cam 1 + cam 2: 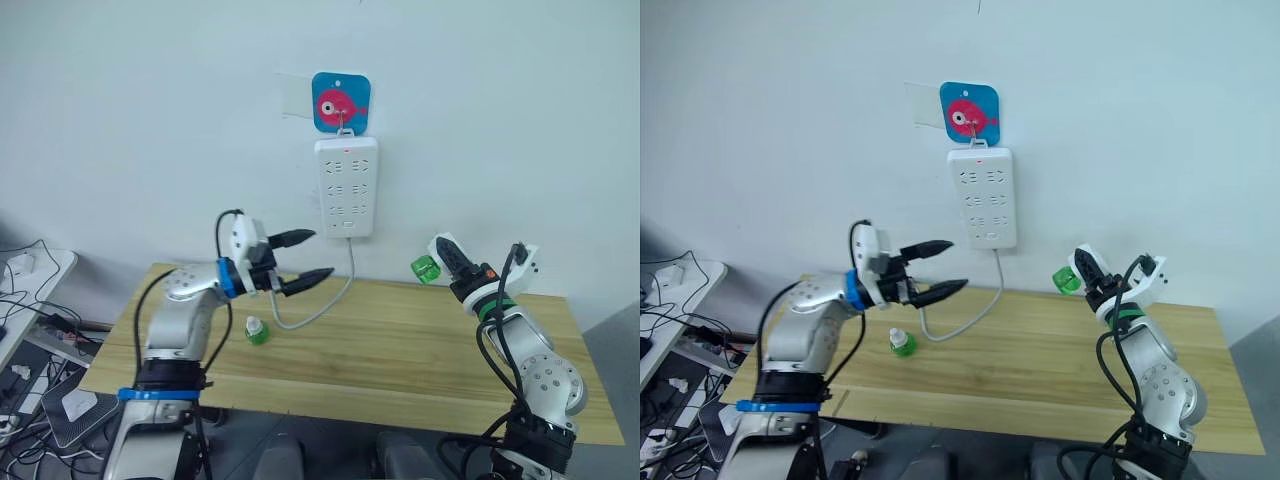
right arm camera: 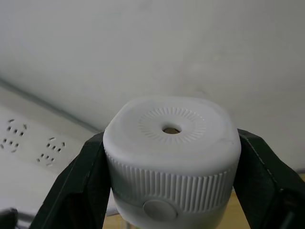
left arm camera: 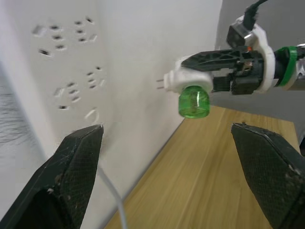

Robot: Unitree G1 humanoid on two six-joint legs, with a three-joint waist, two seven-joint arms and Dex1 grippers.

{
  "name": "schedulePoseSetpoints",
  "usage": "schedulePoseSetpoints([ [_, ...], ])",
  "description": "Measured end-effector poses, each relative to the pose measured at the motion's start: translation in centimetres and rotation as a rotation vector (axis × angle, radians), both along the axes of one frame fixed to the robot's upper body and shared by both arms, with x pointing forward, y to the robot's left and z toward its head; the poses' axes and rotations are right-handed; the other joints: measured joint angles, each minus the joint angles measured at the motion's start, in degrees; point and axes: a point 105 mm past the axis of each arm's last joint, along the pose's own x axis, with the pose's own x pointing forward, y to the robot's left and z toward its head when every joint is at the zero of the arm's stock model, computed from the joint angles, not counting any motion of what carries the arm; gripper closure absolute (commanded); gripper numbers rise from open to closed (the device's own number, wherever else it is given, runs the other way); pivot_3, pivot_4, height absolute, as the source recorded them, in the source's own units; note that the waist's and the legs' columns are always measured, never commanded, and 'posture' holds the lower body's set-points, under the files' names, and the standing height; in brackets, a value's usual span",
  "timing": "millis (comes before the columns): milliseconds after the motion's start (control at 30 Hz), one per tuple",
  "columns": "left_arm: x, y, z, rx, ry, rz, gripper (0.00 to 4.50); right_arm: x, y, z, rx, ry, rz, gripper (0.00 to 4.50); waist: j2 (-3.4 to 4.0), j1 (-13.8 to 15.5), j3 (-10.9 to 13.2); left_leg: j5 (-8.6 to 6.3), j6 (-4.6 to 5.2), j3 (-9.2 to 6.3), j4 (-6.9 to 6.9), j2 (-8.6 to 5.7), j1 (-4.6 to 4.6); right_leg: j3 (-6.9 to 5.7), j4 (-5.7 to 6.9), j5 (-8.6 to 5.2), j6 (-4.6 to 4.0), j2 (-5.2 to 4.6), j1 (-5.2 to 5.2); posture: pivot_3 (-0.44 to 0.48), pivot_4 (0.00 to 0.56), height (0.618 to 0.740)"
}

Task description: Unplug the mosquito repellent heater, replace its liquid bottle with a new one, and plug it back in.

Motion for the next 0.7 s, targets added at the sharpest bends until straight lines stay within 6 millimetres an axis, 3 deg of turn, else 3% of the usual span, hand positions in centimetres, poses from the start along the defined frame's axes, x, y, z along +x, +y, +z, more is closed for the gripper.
schedulePoseSetpoints([
  [133, 0.7, -2.5, -1.5, 0.003, -0.016, -0.02, 0.01, 0.1, 0.2, 0.0, 0.086, -0.009, 0.0, 1.44, 0.01, 0.06, 0.0, 0.0, 0.01, 0.01, -0.01, 0.01, 0.03, 0.02, 0.08, 0.0, 0.0, 0.03, -0.05, 0.05, 0.094, 0.74],
  [333, 1.3, -7.0, -1.1, -0.063, -0.071, -0.059, 0.01, 0.2, 1.6, 1.0, 0.153, -0.048, 0.05, 1.44, 0.03, -0.63, -0.02, 0.0, 0.01, 0.06, -0.03, 0.01, -0.01, 0.06, 0.03, 0.0, 0.0, 0.04, -0.05, 0.024, 0.089, 0.74],
  [700, 1.0, -10.2, -2.1, -0.115, -0.067, -0.085, 0.01, -0.2, 3.4, 1.8, 0.207, -0.088, 0.121, 1.44, 0.11, -2.4, -0.07, 0.0, 0.02, 0.04, 0.01, 0.0, 0.0, 0.06, 0.1, 0.0, 0.01, 0.07, -0.04, -0.016, 0.078, 0.74],
])
